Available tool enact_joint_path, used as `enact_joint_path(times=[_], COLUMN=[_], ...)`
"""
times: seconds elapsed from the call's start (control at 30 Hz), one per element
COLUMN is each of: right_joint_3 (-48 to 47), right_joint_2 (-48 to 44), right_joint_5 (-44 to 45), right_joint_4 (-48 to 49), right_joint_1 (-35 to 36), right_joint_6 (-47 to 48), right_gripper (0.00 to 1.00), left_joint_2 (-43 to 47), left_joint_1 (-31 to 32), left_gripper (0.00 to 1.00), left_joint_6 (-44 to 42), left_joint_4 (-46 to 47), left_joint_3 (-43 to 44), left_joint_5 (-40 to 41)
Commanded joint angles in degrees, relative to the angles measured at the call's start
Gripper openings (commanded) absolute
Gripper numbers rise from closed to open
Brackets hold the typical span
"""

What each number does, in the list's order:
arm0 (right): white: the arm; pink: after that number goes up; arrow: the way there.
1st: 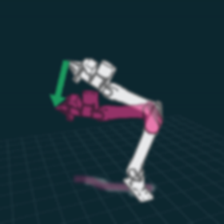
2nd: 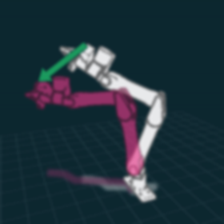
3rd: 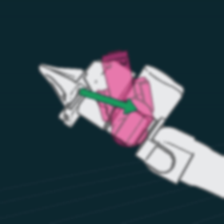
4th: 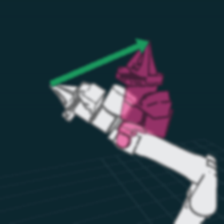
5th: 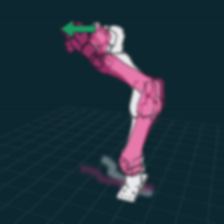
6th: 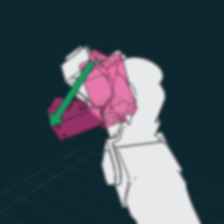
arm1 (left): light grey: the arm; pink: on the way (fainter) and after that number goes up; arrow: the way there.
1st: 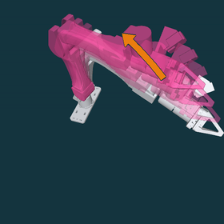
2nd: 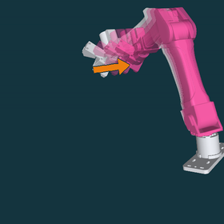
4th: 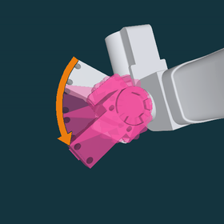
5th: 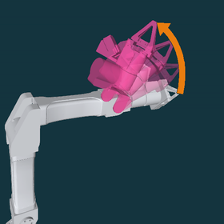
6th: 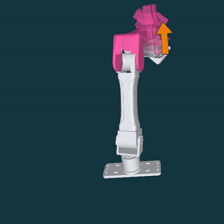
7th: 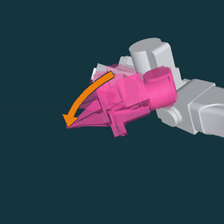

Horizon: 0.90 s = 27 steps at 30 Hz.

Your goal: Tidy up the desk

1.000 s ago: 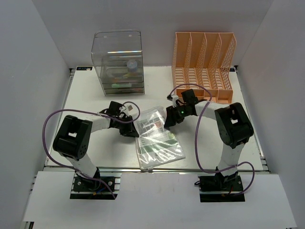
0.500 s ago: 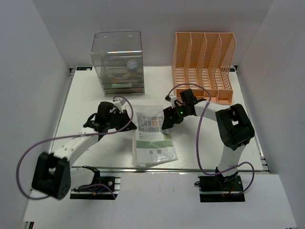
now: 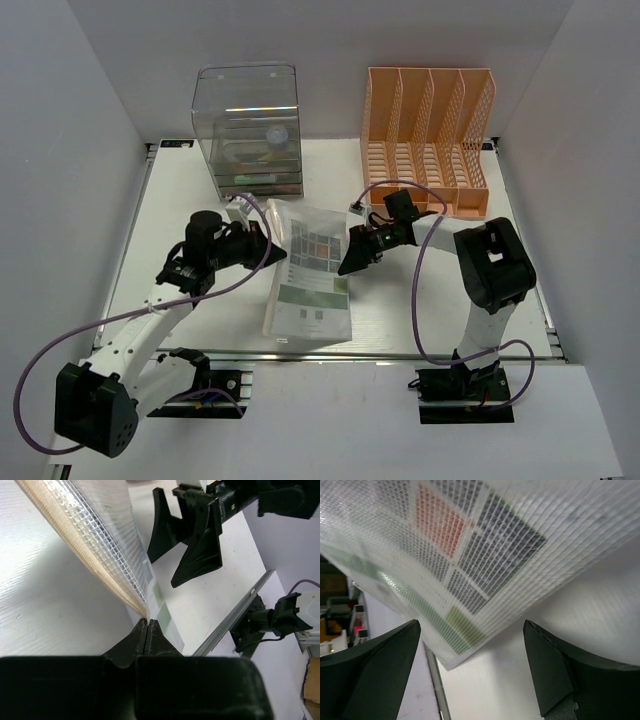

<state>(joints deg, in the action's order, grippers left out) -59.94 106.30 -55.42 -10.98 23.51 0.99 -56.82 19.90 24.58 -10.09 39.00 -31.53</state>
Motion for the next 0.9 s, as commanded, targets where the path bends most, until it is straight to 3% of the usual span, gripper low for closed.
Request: enact_joint_path(times=[0.0,0.53,0.73,0.87], right_joint_3=[1.3,6.8,8.8,6.6], right_joint_2=[-2.3,-1.7,-2.0,0.7], right_joint_5=[-8.2,-10.4,-12.8,-13.7], right_joint_4=[4.1,18.4,35.1,36.2], right_joint_1=[0.0,0.3,0.5,0.4], right_joint_6=[-2.6,-9.4,-17.3,-18.5], right_gripper=[0.89,0.89,0.89,0.89], left_joint_2=[2.7,8.3,9.3,9.7], left_joint_1=[0.2,0.2,0.2,0.2], left_gripper=[0.0,0.0,0.0,0.0], left_joint_6=[0.6,7.5,8.4,8.2], left_joint_4=[3.3,9.6,9.6,9.6], left_joint_3=[0.7,-2.9,-4.1,-4.1], left_joint_5=[-2.9,-7.1,-7.2,-6.9])
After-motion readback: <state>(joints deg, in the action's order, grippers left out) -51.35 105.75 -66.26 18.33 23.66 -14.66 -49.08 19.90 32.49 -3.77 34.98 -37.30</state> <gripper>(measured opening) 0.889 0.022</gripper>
